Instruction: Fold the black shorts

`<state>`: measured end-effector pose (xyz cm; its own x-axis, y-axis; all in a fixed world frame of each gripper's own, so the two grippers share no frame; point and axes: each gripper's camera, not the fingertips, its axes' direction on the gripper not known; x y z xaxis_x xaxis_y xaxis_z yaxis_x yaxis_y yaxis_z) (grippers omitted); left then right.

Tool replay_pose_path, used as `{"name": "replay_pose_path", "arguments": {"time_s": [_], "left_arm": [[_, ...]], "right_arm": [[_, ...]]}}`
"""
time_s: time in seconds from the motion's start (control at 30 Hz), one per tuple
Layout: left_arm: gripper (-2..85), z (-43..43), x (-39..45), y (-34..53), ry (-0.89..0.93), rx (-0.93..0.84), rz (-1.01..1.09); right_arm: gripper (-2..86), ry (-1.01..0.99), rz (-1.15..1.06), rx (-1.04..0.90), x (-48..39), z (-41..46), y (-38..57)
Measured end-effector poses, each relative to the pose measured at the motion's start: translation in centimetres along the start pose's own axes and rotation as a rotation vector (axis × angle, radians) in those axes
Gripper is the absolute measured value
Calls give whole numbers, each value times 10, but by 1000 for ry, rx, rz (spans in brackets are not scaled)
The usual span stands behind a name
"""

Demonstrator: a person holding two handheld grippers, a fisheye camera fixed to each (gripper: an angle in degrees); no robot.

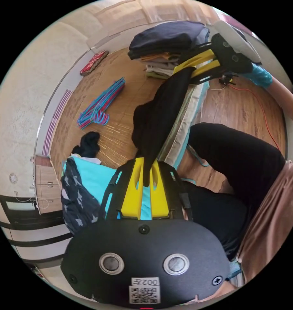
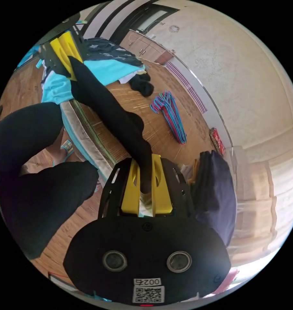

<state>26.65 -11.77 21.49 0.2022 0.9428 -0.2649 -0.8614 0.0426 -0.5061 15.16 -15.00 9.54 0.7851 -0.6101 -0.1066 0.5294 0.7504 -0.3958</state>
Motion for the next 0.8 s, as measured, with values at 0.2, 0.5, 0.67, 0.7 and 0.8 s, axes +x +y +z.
{"name": "replay_pose_path", "arguments": {"time_s": [0.2, 0.5, 0.67, 0.7, 0.8], "left_arm": [[-6, -83, -43, -46, 108, -6, 106], [-6, -203, -55, -121, -97, 62, 138], [-6, -268, -59, -175, -290, 178, 72], [-6, -273, -58, -182, -308, 183, 72], [-7, -288, -51, -218, -358, 194, 100]], "right_arm": [[52, -110, -231, -28, 74, -49, -9], [52, 86, -291, -70, 172, -125, 3], [51, 315, -190, -52, 233, -160, 25], [51, 342, -175, -60, 246, -166, 34], [52, 381, -154, -109, 276, -173, 59]]}}
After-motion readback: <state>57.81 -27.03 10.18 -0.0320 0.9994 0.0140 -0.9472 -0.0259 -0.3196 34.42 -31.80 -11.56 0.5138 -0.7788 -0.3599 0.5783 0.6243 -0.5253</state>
